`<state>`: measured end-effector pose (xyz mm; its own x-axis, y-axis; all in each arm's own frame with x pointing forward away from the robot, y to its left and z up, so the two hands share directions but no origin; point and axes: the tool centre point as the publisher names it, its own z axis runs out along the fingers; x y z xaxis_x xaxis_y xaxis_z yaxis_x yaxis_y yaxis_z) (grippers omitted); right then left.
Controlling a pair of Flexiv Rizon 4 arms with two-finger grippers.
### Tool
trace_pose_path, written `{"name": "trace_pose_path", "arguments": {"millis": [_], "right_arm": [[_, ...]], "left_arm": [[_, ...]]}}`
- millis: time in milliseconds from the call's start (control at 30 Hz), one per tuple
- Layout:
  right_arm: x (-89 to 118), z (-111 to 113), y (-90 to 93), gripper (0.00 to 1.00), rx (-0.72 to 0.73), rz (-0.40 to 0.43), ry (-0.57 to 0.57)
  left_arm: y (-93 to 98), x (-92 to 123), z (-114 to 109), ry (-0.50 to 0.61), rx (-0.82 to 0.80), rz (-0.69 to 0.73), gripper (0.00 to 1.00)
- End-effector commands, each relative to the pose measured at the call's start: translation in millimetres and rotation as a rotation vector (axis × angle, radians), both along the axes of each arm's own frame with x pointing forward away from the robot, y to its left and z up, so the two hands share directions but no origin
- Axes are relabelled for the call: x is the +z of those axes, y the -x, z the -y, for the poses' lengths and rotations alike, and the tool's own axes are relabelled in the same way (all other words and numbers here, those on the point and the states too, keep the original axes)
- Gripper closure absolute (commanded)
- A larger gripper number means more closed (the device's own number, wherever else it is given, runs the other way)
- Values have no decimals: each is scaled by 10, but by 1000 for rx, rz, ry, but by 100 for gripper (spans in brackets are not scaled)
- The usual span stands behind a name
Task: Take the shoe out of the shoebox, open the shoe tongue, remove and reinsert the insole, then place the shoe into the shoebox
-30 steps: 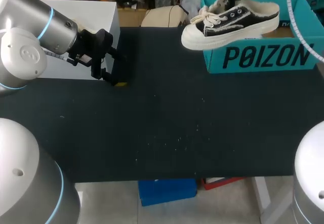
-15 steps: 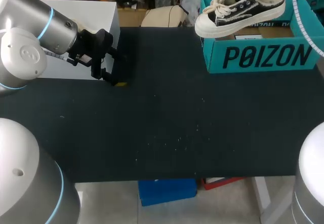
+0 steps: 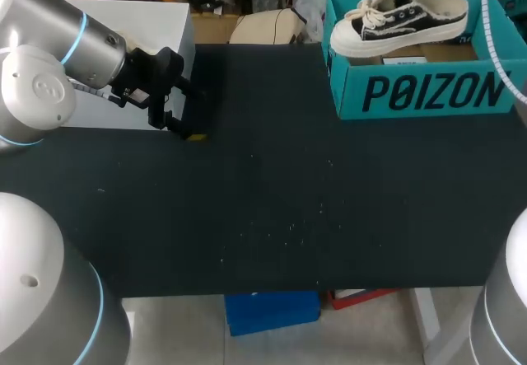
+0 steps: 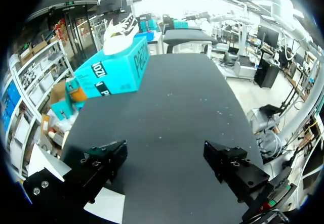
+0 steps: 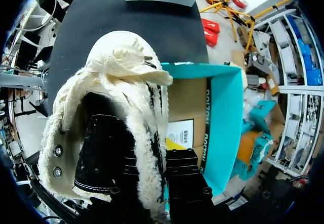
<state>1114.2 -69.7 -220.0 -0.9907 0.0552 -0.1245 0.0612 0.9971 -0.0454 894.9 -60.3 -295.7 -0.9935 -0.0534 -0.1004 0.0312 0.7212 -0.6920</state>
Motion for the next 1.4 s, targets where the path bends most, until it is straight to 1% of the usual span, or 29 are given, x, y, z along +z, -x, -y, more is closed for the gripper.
{"name": "trace_pose_path", "arguments": {"millis": [33,233,400,600,833,1033,1167,1400], "right_arm": [[-138,153,-69,100,-6,1,-26],[-234,365,-94,100,-30,1,-36],[-300,460,-159,100,-28,5,-39],[-386,514,-272,100,-20,1,-44],[-547,592,-387,100,-42,-17,-54],[-678,617,-475,100,-53,-20,-66],[-775,626,-497,100,-40,-38,-71],[-979,665,-467,100,-36,-74,-86]], "left_arm": [[2,-16,10,-1,2,3,0],[2,-16,10,-1,2,3,0],[2,-16,10,-1,2,3,0],[2,-16,10,-1,2,3,0],[2,-16,10,-1,2,3,0],[2,-16,10,-1,2,3,0],[2,-16,10,-1,2,3,0],[2,-16,10,-1,2,3,0]]}}
